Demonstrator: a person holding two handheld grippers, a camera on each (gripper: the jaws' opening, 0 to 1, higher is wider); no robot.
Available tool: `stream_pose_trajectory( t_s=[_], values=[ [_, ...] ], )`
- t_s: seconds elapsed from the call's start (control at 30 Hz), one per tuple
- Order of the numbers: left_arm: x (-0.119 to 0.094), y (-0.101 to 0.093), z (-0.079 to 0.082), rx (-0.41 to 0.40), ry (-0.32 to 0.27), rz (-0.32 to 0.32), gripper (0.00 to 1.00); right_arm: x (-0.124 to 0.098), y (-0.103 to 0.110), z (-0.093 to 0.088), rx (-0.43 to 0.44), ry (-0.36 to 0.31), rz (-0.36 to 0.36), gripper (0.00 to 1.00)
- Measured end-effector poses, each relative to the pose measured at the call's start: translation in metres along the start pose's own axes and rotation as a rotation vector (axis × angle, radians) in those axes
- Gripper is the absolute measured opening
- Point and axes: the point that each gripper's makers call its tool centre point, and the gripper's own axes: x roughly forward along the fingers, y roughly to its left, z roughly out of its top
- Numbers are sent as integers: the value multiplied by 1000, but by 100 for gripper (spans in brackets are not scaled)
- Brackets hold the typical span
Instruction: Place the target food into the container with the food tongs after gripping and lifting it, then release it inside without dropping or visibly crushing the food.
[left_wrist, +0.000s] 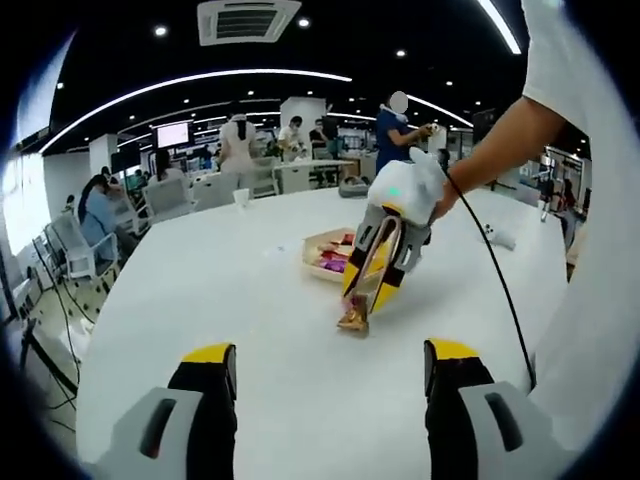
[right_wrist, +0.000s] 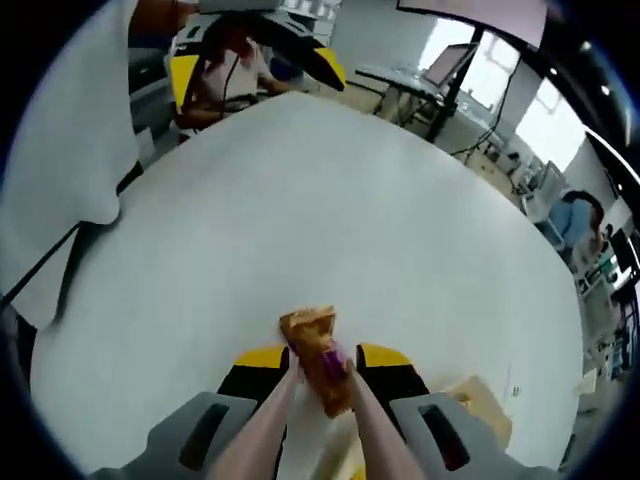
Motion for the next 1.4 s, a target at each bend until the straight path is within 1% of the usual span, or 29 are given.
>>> stream_pose_trajectory(
  t_s=[0.07,0.1,0.13,0.2,0.23,0.3,0.37,0.4,0.47,0.57,0.6,0.63,0.67,0.73,0.77,0.8,0.87,0.93,0.97,1.0,1.17,1.23,1.4],
  values=[
    [0,-3,1,-1,-1,6,76,-1,0,3,-15,1,11,26],
    [-1,-8,3,-9,-10,14,76,-2,1,9,-35,-35,19,26],
    [-1,-9,3,-14,-13,18,76,0,2,8,-54,-29,26,26],
    [-1,-11,0,-23,-4,34,76,5,8,4,-120,-6,78,26],
    [-2,-12,-2,-26,1,43,75,7,10,4,-141,0,94,26],
    [-4,-13,-2,-28,0,56,75,10,10,4,-162,9,111,26],
    [-6,-12,-2,-29,-2,67,75,12,8,0,-178,27,121,26],
    [-8,-12,-3,-31,-1,76,75,12,5,0,-158,27,122,26],
    [-10,-12,-6,-36,8,90,74,12,1,-2,-71,34,114,25],
    [-12,-12,-8,-41,11,99,74,12,-2,-3,3,37,84,25],
    [-13,-13,-8,-45,13,100,73,11,-2,-3,14,38,76,25],
    [-13,-14,-8,-45,14,99,73,11,-3,-4,48,37,60,24],
    [-13,-14,-8,-43,12,97,73,11,-5,-4,115,37,26,24],
    [-12,-16,-6,-39,13,89,72,12,-7,-4,163,31,-14,23],
    [-12,-16,-6,-37,11,86,72,11,-9,-4,204,31,-39,22],
    [-12,-16,-5,-35,9,84,72,11,-10,-3,270,26,-67,21],
    [-13,-17,-4,-27,8,77,71,11,-11,-2,296,12,-89,19],
    [-15,-16,-4,-23,10,72,69,11,-11,-2,315,9,-96,18],
    [-16,-17,-5,-18,15,69,69,11,-10,-3,385,16,-107,18],
    [-16,-16,-5,-14,17,68,69,11,-12,-3,406,14,-109,18],
    [-21,-13,-3,-12,5,65,69,11,-13,-2,415,17,-122,18],
    [-23,-12,-2,-13,3,66,68,10,-13,-2,452,16,-119,19],
    [-31,-9,-6,-14,4,68,68,10,-11,1,452,24,-128,19]
  ],
)
